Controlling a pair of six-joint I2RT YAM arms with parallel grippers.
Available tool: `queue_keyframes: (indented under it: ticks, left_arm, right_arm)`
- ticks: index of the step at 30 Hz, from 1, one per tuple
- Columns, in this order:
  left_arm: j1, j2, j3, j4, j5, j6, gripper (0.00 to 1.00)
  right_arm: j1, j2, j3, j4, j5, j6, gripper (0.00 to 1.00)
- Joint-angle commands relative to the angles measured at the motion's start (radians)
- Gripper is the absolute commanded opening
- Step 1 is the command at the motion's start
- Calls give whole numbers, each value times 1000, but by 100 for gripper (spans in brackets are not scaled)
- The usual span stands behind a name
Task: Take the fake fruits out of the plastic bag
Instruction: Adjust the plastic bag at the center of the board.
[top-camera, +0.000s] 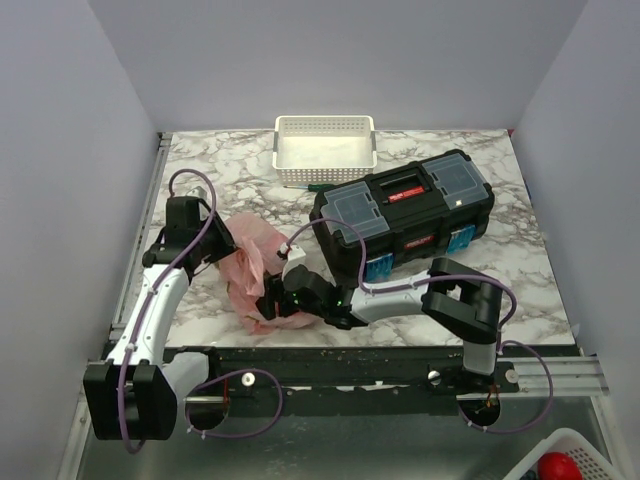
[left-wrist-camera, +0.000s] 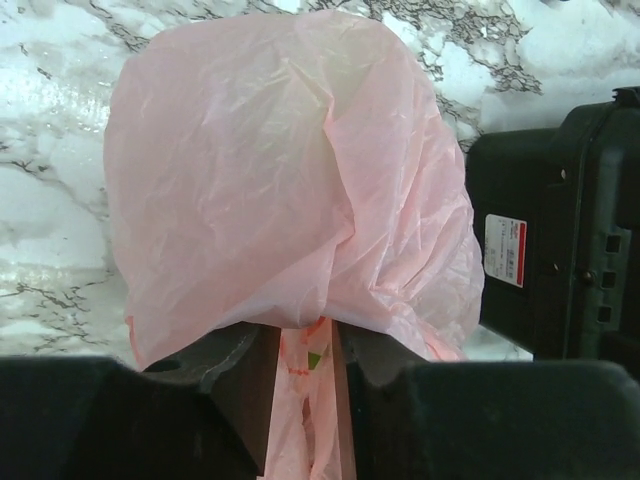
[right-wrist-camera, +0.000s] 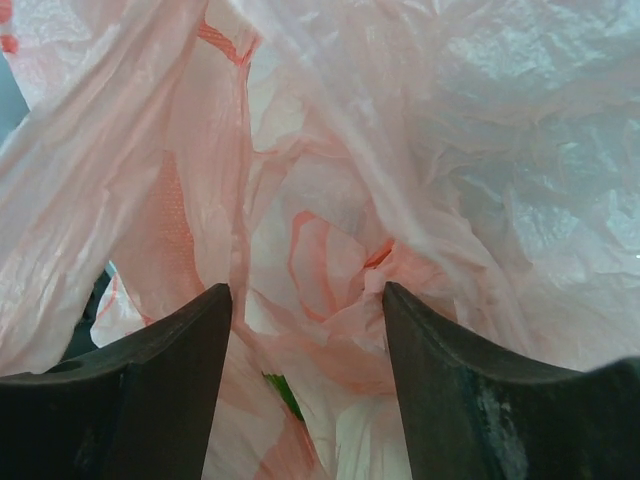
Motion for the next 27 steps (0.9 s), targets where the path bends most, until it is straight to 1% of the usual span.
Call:
queue_keyframes:
  ticks: [1, 3, 4, 6, 7, 10, 11, 16, 18, 19, 22, 24, 27]
  left_arm:
    - [40, -27, -9, 24, 16, 6, 32]
    - [40, -64, -16, 27, 99, 14, 42]
    - [40, -89, -21, 13, 126, 8, 49]
    - [39, -165, -43, 2, 204, -1, 57]
    - [39, -214, -53, -18, 221, -8, 61]
    - [38, -372, -76, -85, 234, -15, 76]
    - [37, -410, -71, -121, 227, -13, 78]
    - [36, -593, -25, -303, 207, -7, 81]
    - [35, -637, 2, -366, 204, -8, 81]
    - [27, -640, 12, -394, 197, -7, 79]
    - [23, -660, -12, -400, 224, -18, 73]
    - [24, -673, -40, -352, 286, -9, 64]
    - [23, -640, -52, -318, 381, 17, 60]
  right_arm:
    - [11, -8, -43, -26, 85, -37, 68]
    - [10, -39, -51, -29, 78, -68, 72]
    - [10, -59, -52, -33, 72, -81, 74]
    - [10, -101, -55, -38, 64, -89, 75]
    - [10, -122, -65, -30, 62, -87, 75]
    - [10, -180, -99, 0, 67, -68, 75]
    - [11, -200, -108, 5, 66, -65, 75]
    - [9, -282, -134, 18, 90, -74, 76]
    - [5, -308, -124, 9, 100, -78, 76]
    - [3, -314, -117, 10, 102, -80, 74]
    - [-8, -304, -73, 10, 92, -92, 65]
    - [-21, -278, -33, 8, 63, -91, 58]
    - [-42, -226, 26, 8, 49, -91, 51]
